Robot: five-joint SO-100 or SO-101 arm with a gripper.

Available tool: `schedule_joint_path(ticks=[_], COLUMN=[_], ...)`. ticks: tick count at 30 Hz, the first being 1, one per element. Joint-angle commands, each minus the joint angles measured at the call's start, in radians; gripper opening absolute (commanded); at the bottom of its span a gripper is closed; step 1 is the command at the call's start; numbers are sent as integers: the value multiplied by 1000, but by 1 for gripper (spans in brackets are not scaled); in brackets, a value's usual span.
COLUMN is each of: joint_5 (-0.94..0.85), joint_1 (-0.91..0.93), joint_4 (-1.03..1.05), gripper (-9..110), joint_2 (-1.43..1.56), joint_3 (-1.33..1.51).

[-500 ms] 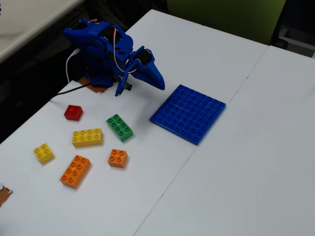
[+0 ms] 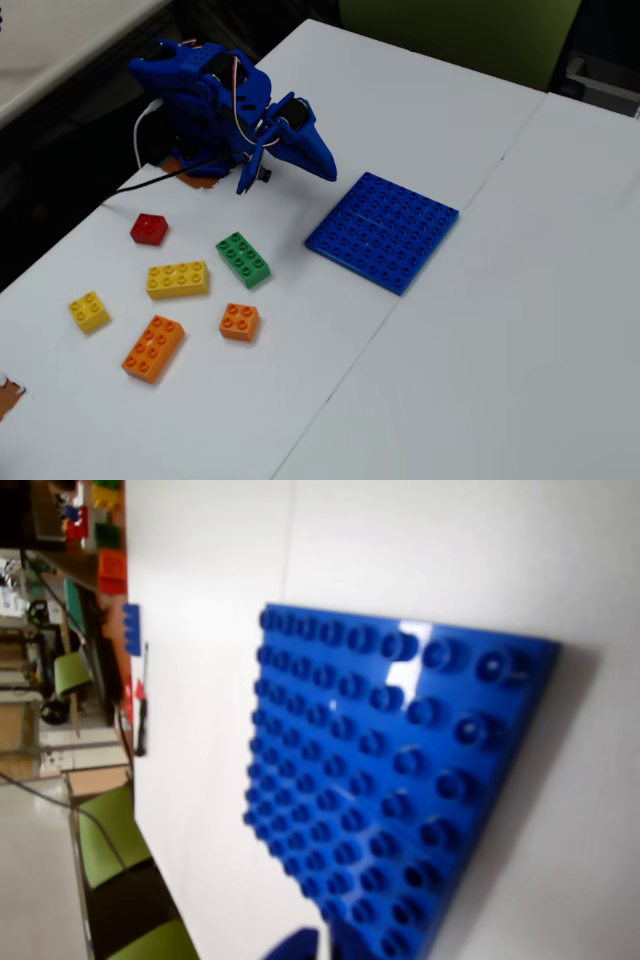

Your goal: Pick up the 2x2 orange block and go up the 8x8 blue block.

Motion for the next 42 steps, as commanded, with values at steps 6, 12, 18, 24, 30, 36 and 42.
schedule_joint_path(ticks=[6, 12, 18, 24, 30, 36, 42], joint_5=[-43, -189, -239, -380, -508, -598, -742], joint_1=[-6, 12, 41, 58, 103, 163, 235], joint_4=[-61, -104, -80, -31, 147, 322, 483], gripper=[0, 0, 0, 0, 0, 0, 0], joint_2=[43, -64, -291, -497, -770, -1031, -1241], joint_3=[15, -147, -362, -561, -890, -1209, -1460])
